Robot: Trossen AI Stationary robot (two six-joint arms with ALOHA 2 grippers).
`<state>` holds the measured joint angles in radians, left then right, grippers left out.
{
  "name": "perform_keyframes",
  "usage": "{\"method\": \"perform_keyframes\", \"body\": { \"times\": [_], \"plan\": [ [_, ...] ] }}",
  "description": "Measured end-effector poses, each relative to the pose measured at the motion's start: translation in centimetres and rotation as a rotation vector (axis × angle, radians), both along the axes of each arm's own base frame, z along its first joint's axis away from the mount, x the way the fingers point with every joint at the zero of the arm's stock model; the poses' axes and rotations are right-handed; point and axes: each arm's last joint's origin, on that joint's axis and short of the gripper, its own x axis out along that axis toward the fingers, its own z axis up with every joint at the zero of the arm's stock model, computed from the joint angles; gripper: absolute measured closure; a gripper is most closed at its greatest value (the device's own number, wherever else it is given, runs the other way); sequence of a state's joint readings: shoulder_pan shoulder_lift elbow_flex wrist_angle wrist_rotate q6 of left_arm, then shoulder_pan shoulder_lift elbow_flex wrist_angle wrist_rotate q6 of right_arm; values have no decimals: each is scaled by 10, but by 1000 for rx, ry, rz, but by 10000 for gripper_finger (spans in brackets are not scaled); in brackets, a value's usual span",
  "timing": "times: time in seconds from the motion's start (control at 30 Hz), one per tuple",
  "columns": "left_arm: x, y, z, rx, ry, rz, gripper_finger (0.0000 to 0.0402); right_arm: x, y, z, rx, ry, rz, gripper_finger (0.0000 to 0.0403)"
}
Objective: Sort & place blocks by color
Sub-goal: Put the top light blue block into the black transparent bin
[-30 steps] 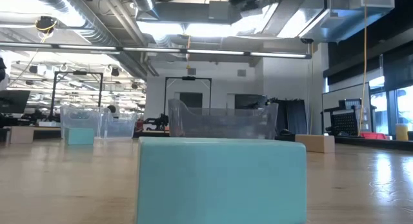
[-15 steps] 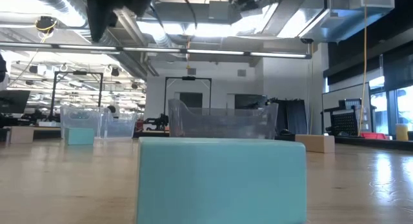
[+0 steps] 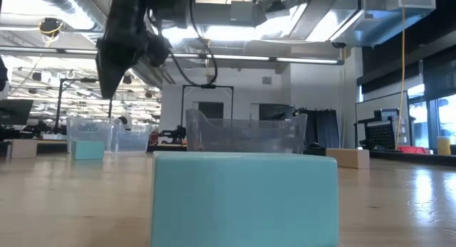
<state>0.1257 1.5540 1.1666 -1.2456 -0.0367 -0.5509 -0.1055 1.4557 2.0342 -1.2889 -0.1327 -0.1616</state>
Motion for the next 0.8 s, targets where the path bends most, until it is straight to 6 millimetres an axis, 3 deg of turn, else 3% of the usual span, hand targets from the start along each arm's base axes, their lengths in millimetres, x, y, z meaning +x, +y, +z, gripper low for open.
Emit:
{"method": "perform_keyframes", "body": {
  "times": [0.27, 0.5, 0.8],
  "plan": [
    [-5, -5, -27, 5, 5, -22, 290, -22, 2, 12, -5, -62, -2, 122],
    [-1, -8, -43, 14, -82, -87, 290, -25, 3, 14, -6, -69, -2, 122],
    [-9, -8, -55, 28, -37, -106, 290, -26, 3, 13, -7, -64, 0, 122]
  ]
}}
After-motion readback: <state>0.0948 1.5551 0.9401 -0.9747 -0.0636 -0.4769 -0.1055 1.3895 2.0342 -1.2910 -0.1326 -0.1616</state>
